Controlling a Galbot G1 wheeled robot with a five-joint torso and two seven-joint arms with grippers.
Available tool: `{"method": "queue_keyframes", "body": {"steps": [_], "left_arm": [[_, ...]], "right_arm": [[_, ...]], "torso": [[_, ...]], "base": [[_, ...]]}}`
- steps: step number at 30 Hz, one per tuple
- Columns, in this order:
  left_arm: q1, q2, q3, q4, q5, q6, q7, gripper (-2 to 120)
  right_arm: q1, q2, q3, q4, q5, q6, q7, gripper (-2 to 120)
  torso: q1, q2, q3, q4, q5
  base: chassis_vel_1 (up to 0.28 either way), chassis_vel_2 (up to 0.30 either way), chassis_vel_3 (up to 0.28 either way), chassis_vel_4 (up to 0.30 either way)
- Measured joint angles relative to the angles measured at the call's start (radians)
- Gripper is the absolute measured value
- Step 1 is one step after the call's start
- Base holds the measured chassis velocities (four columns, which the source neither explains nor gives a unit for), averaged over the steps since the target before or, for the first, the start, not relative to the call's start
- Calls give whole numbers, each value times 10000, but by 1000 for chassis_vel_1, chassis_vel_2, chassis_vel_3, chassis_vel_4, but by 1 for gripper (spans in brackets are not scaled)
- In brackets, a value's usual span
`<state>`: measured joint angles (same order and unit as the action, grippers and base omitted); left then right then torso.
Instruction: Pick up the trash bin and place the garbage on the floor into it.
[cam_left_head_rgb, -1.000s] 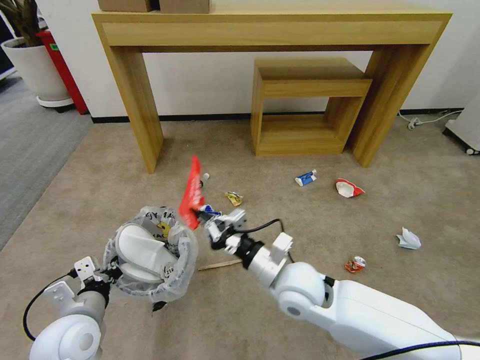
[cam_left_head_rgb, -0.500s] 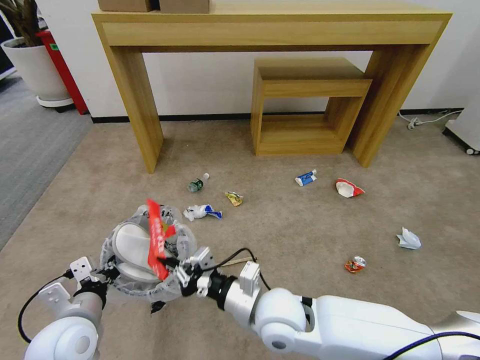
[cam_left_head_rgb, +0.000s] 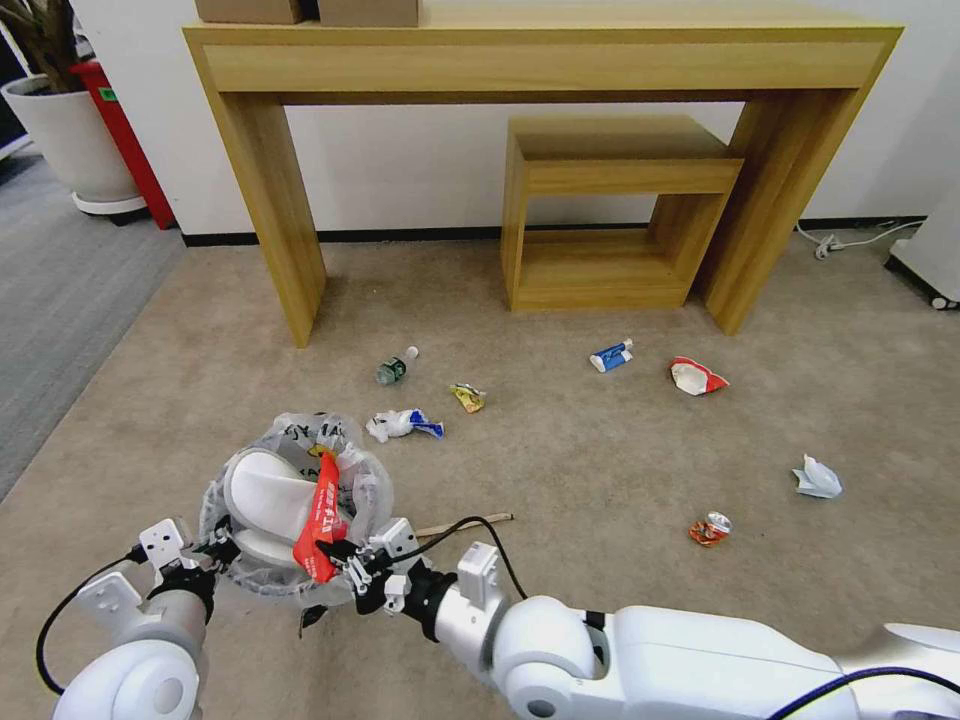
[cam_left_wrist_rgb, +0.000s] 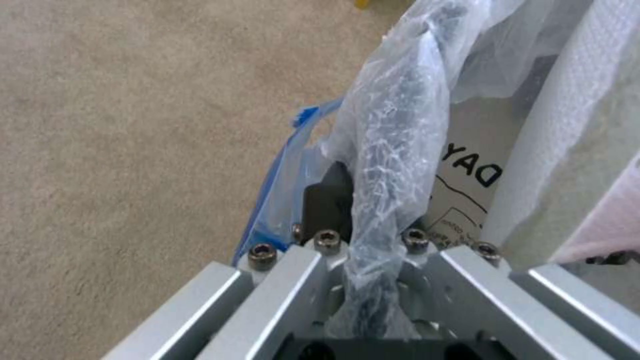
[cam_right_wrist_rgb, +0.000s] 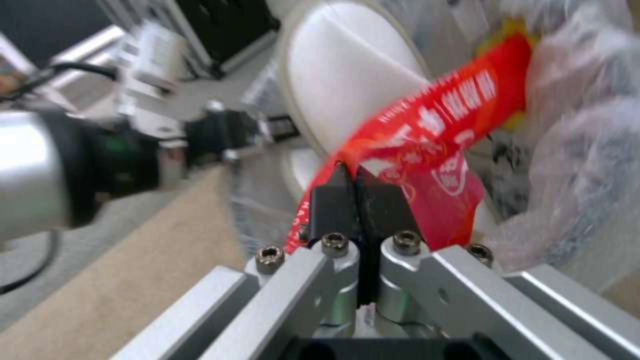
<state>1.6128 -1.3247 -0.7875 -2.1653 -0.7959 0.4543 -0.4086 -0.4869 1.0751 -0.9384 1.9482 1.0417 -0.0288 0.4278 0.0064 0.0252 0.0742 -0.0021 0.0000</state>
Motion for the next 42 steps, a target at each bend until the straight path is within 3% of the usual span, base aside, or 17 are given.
{"method": "queue_keyframes", "body": {"steps": [10, 14, 17, 31, 42], "left_arm": [[74, -73, 21, 32, 121, -85, 67, 0], [44, -96, 53, 82, 139, -86, 79, 0], [-4, -96, 63, 113, 140, -86, 80, 0], [-33, 39, -48, 140, 62, -86, 47, 0], [-4, 8, -53, 148, 69, -87, 45, 0]], "right_arm": [[-126, 910, 30, -358, 379, -907, 1359, 0], [-116, 908, 86, -367, 348, -933, 1307, 0], [-96, 842, 131, -329, 262, -939, 1234, 7], [27, 505, 9, -40, 73, -1093, 1247, 63], [142, 349, 4, 116, -76, -1182, 1269, 98]], "torso": [[0, 0, 0, 1, 0], [0, 0, 0, 0, -1], [0, 1, 0, -1, 0], [0, 0, 0, -1, 0], [0, 1, 0, -2, 1]], "base": [[0, 0, 0, 0], [0, 0, 0, 0], [0, 0, 0, 0], [0, 0, 0, 0], [0, 0, 0, 0]]}}
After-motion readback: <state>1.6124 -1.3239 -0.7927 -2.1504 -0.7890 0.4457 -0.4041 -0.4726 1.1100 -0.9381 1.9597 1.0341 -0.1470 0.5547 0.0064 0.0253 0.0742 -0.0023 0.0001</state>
